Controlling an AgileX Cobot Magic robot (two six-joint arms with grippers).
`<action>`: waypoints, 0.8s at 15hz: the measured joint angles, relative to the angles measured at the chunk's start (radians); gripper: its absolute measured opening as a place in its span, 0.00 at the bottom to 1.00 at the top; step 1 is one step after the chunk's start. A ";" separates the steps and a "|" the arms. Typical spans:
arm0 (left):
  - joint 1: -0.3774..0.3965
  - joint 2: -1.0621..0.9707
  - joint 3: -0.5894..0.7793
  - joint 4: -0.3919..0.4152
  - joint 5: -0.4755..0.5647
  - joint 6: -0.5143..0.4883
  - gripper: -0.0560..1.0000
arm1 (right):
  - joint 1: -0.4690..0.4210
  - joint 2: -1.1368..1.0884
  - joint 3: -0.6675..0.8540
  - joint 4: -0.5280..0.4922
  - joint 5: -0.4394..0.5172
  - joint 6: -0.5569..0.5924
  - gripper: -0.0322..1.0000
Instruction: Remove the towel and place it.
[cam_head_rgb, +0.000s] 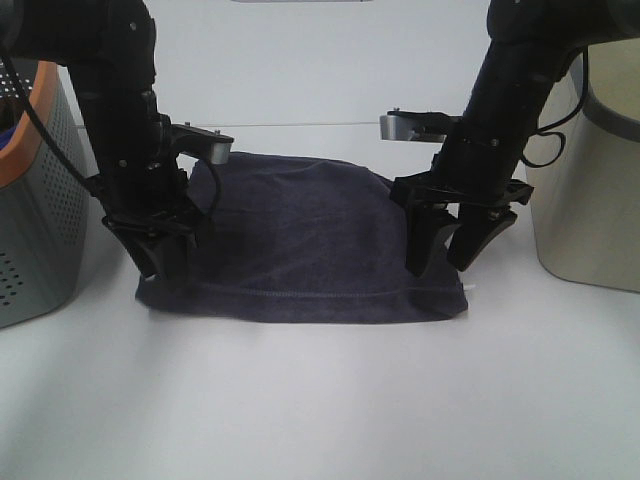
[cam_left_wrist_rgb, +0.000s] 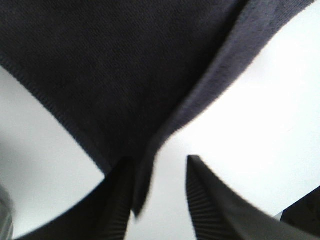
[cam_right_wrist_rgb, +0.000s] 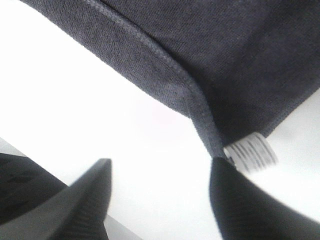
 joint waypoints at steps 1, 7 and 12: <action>0.000 0.000 0.002 0.000 0.000 -0.022 0.61 | 0.007 -0.015 0.000 -0.016 0.001 0.024 0.74; 0.000 -0.012 -0.002 -0.010 0.001 -0.039 0.82 | 0.009 -0.116 -0.012 -0.031 0.000 0.137 0.80; 0.000 -0.060 -0.203 -0.121 0.000 -0.040 0.82 | 0.009 -0.267 -0.145 -0.046 0.002 0.176 0.80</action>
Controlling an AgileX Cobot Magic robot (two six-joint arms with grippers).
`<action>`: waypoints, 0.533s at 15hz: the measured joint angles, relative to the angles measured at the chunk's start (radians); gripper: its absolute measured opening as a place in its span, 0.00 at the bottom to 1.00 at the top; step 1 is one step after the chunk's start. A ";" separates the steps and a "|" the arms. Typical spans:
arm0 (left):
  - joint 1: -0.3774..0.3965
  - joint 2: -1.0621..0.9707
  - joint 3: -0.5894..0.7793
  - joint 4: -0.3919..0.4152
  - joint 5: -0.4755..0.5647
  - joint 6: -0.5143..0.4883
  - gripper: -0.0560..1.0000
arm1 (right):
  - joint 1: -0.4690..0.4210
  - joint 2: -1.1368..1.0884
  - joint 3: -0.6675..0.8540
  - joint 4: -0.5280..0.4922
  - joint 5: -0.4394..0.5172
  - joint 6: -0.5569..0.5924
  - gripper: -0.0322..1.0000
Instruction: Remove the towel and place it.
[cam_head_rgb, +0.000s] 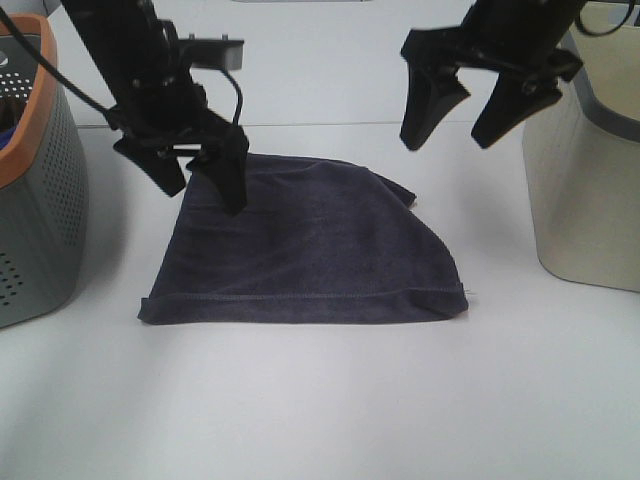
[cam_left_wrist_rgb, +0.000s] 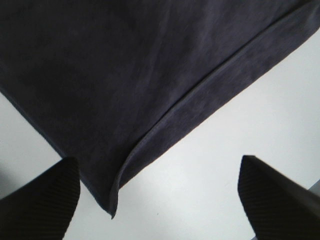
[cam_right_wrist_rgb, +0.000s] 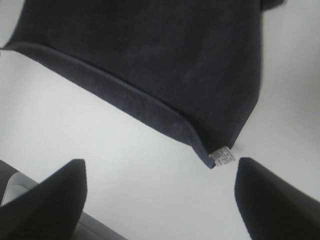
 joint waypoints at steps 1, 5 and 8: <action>0.000 -0.007 -0.047 -0.015 0.000 0.000 0.82 | 0.000 -0.024 -0.037 -0.016 0.000 0.013 0.80; 0.000 -0.018 -0.234 0.027 0.003 -0.136 0.82 | 0.000 -0.103 -0.134 -0.219 0.002 0.190 0.80; 0.002 -0.037 -0.305 0.146 0.003 -0.245 0.82 | -0.057 -0.164 -0.138 -0.322 0.002 0.295 0.80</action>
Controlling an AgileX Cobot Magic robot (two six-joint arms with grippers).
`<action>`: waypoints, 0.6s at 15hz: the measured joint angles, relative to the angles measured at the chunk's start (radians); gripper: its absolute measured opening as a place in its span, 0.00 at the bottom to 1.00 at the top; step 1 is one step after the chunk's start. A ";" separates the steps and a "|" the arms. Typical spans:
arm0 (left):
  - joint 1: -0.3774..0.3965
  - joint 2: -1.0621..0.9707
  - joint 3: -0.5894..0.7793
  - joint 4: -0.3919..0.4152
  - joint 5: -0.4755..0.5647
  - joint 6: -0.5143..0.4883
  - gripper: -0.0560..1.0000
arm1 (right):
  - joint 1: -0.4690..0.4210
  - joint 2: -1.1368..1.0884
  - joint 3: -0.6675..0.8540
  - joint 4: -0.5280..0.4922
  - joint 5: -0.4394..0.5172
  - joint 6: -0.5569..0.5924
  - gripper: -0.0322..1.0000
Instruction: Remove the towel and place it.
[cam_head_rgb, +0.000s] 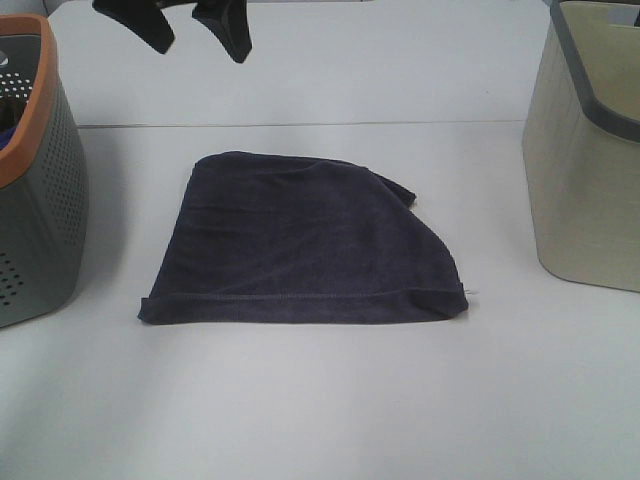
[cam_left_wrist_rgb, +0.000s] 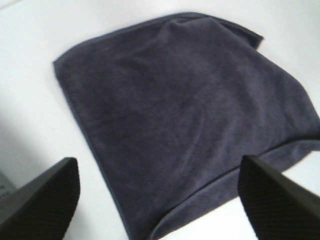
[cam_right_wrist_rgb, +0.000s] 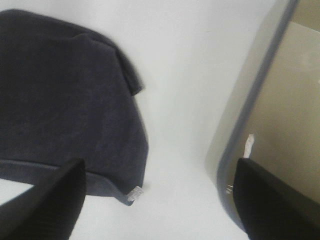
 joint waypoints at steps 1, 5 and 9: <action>0.018 -0.016 -0.007 0.084 0.001 -0.068 0.82 | -0.053 -0.018 0.000 0.004 0.000 0.005 0.80; 0.158 -0.085 -0.007 0.161 0.002 -0.111 0.82 | -0.258 -0.062 0.005 0.063 -0.002 0.009 0.79; 0.348 -0.212 0.081 0.153 0.000 -0.102 0.82 | -0.315 -0.126 0.134 0.058 -0.002 -0.064 0.77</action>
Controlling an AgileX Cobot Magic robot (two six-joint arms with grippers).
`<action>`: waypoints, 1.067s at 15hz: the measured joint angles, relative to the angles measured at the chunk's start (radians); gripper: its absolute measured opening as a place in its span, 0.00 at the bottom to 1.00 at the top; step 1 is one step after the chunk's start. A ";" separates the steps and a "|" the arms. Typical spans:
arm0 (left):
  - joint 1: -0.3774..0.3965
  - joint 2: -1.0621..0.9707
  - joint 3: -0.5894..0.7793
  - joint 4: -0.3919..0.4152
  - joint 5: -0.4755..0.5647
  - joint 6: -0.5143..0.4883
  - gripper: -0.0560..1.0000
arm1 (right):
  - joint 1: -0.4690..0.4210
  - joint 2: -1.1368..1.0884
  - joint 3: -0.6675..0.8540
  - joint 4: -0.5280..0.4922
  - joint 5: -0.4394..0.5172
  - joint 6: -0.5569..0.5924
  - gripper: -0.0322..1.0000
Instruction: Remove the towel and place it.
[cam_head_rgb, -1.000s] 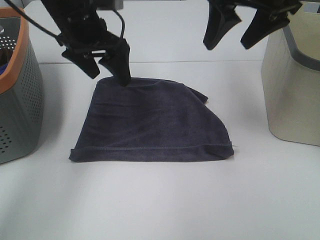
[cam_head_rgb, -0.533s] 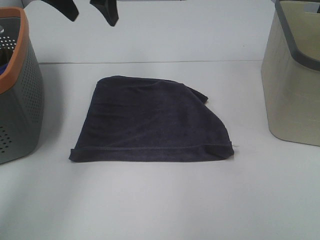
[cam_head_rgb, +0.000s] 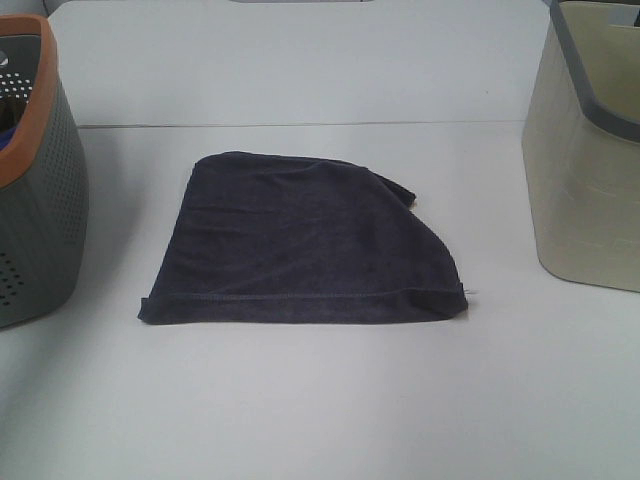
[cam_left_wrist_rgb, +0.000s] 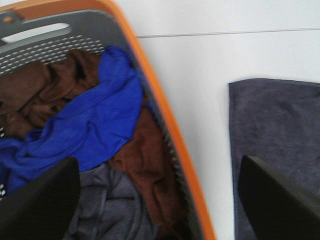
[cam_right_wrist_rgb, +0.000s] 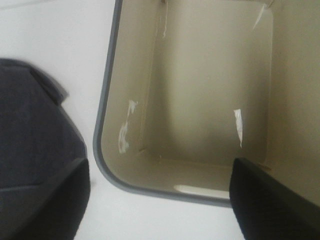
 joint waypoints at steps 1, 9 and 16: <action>0.049 -0.035 0.039 -0.011 0.000 0.013 0.82 | 0.000 -0.012 0.045 -0.005 0.001 -0.014 0.76; 0.087 -0.526 0.578 -0.079 0.002 0.079 0.82 | 0.000 -0.471 0.485 0.027 0.000 0.021 0.75; 0.087 -0.938 0.919 -0.051 0.004 0.079 0.82 | 0.000 -1.002 0.796 -0.054 0.007 0.041 0.75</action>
